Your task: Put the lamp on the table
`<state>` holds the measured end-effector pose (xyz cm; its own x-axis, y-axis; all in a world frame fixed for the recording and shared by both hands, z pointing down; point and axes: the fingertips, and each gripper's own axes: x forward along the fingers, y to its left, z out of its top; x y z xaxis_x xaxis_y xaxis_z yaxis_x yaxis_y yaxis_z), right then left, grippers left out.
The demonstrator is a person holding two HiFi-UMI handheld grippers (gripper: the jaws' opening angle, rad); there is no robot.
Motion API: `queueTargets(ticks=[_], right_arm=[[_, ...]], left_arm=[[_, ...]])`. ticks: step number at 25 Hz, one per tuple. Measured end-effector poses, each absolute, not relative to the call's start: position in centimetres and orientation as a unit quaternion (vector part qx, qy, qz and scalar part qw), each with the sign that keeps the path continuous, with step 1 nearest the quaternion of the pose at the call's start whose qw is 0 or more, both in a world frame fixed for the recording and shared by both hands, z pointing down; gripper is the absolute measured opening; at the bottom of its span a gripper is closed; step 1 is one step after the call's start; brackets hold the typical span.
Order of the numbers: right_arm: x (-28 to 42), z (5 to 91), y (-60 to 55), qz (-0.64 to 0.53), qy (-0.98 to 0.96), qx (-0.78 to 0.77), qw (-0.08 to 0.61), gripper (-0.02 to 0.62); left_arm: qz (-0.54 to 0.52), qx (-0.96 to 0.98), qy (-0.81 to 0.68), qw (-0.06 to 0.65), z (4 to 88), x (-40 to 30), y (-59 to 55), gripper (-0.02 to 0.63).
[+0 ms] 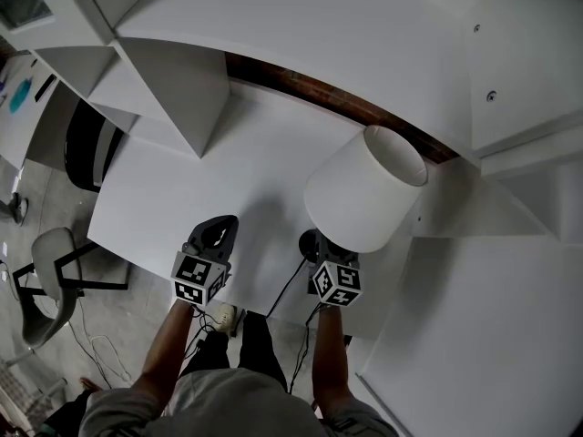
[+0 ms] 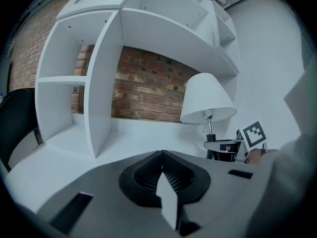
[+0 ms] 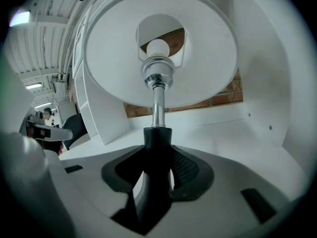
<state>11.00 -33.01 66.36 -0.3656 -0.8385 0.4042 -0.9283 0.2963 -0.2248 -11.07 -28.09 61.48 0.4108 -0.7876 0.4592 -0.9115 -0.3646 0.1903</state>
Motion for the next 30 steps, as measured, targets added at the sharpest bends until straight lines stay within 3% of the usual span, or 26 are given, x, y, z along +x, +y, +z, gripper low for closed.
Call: queueTargets(ticks=[30], right_arm=[[10.4,65.9,-30.3,0.118,-0.816,0.562,0.068,0.164]], left_arm=[[0.169,0.837,-0.487,0.183,63.0,-10.4,-23.7,0.005]])
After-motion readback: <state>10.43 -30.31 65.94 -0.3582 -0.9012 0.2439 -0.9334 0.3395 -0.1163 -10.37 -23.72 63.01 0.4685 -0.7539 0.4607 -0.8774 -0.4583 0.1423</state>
